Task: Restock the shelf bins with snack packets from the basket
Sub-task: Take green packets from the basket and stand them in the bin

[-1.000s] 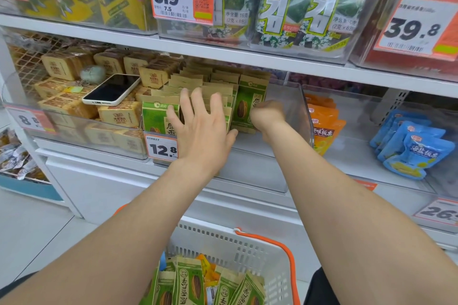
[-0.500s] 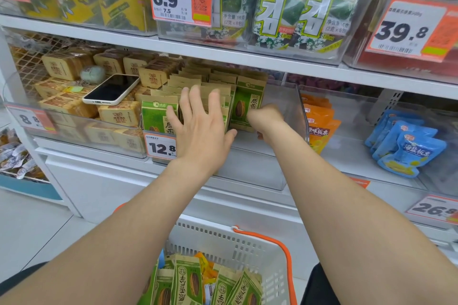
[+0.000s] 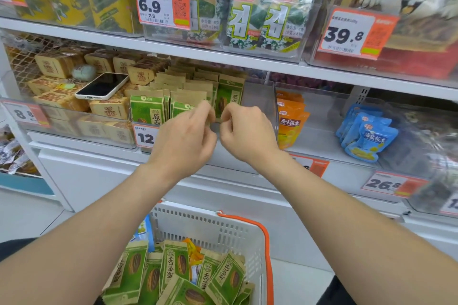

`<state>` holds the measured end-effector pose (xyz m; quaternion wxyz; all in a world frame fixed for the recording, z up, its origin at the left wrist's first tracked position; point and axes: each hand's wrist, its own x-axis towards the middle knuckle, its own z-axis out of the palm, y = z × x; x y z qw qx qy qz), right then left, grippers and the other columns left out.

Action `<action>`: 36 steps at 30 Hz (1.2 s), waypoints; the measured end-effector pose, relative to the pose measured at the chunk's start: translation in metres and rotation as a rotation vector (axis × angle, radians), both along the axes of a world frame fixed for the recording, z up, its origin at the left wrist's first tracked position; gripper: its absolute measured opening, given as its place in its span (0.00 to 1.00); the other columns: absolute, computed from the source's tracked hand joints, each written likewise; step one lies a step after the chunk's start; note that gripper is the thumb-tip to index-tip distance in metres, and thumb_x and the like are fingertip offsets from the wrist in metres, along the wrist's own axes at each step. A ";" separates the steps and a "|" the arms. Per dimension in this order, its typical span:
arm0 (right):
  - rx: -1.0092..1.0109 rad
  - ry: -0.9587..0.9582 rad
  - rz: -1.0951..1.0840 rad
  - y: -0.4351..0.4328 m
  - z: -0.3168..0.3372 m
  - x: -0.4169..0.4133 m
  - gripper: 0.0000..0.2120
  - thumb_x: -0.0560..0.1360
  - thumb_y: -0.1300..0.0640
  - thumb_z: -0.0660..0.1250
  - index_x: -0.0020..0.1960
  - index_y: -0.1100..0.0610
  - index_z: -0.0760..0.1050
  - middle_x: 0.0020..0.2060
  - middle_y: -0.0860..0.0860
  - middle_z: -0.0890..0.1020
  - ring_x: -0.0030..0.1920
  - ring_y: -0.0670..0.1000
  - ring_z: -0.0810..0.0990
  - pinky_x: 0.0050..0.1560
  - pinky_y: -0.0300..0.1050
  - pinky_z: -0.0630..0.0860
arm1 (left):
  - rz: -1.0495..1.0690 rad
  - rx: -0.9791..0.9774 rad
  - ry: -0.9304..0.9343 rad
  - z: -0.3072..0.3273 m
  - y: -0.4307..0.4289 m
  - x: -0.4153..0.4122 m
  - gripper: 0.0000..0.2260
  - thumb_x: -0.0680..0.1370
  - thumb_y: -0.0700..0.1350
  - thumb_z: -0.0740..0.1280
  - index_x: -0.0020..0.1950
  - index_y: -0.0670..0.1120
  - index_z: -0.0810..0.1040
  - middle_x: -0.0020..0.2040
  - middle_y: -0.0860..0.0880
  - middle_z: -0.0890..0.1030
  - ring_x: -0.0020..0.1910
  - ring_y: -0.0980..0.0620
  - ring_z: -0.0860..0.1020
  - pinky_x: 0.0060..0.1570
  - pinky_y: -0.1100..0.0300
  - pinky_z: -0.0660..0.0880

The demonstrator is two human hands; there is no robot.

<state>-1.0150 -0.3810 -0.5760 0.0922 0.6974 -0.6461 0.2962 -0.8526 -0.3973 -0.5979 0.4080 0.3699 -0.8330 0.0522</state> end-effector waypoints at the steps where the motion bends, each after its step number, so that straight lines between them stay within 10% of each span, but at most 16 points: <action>1: 0.031 0.037 0.003 0.011 -0.001 0.000 0.08 0.73 0.53 0.61 0.44 0.52 0.79 0.38 0.54 0.82 0.38 0.61 0.78 0.38 0.50 0.76 | 0.020 0.074 -0.041 -0.003 0.005 0.001 0.06 0.76 0.43 0.64 0.52 0.49 0.73 0.38 0.51 0.78 0.38 0.43 0.76 0.32 0.51 0.71; 7: 0.819 0.425 0.297 0.061 -0.058 -0.011 0.07 0.71 0.57 0.63 0.35 0.53 0.74 0.32 0.51 0.79 0.39 0.58 0.81 0.38 0.50 0.80 | -0.111 0.719 -0.733 -0.044 0.030 0.001 0.13 0.78 0.49 0.59 0.60 0.56 0.78 0.50 0.50 0.82 0.51 0.44 0.80 0.51 0.50 0.79; 12: 1.086 0.677 0.364 0.102 -0.122 -0.010 0.12 0.77 0.59 0.64 0.36 0.57 0.69 0.33 0.52 0.74 0.35 0.56 0.74 0.35 0.47 0.73 | -0.155 0.858 -1.086 -0.079 0.055 -0.010 0.17 0.84 0.50 0.60 0.73 0.53 0.74 0.65 0.49 0.77 0.59 0.46 0.79 0.59 0.50 0.77; 17: 1.177 0.858 0.453 0.131 -0.176 0.006 0.02 0.80 0.59 0.66 0.48 0.57 0.76 0.42 0.52 0.77 0.46 0.58 0.80 0.40 0.50 0.79 | -0.190 0.840 -1.248 -0.110 0.071 -0.014 0.16 0.84 0.48 0.60 0.71 0.50 0.76 0.67 0.47 0.78 0.61 0.45 0.79 0.60 0.48 0.78; 21: 1.422 0.838 0.535 0.140 -0.197 0.007 0.32 0.78 0.58 0.67 0.80 0.48 0.61 0.69 0.55 0.73 0.58 0.58 0.76 0.44 0.52 0.75 | -0.197 0.834 -1.339 -0.131 0.076 -0.011 0.15 0.84 0.47 0.60 0.69 0.48 0.77 0.65 0.46 0.79 0.61 0.44 0.81 0.55 0.49 0.79; 24: 1.554 0.806 0.495 0.144 -0.202 0.008 0.35 0.80 0.57 0.62 0.83 0.43 0.51 0.70 0.57 0.70 0.53 0.57 0.71 0.47 0.51 0.72 | -0.205 0.812 -1.361 -0.141 0.079 -0.009 0.15 0.84 0.47 0.60 0.68 0.47 0.77 0.64 0.46 0.80 0.58 0.44 0.81 0.48 0.52 0.77; 30: 1.579 0.902 0.492 0.142 -0.212 0.016 0.31 0.82 0.57 0.58 0.80 0.35 0.56 0.80 0.57 0.51 0.74 0.68 0.65 0.59 0.60 0.72 | -0.181 0.790 -1.393 -0.152 0.081 -0.003 0.16 0.84 0.44 0.60 0.71 0.48 0.76 0.63 0.47 0.79 0.56 0.45 0.81 0.50 0.52 0.79; 36: 1.665 0.967 0.588 0.139 -0.241 0.017 0.26 0.82 0.59 0.57 0.78 0.45 0.68 0.76 0.55 0.64 0.74 0.61 0.65 0.63 0.59 0.70 | -0.180 0.755 -1.409 -0.158 0.079 -0.002 0.16 0.83 0.42 0.60 0.70 0.48 0.76 0.62 0.47 0.79 0.55 0.46 0.81 0.42 0.55 0.75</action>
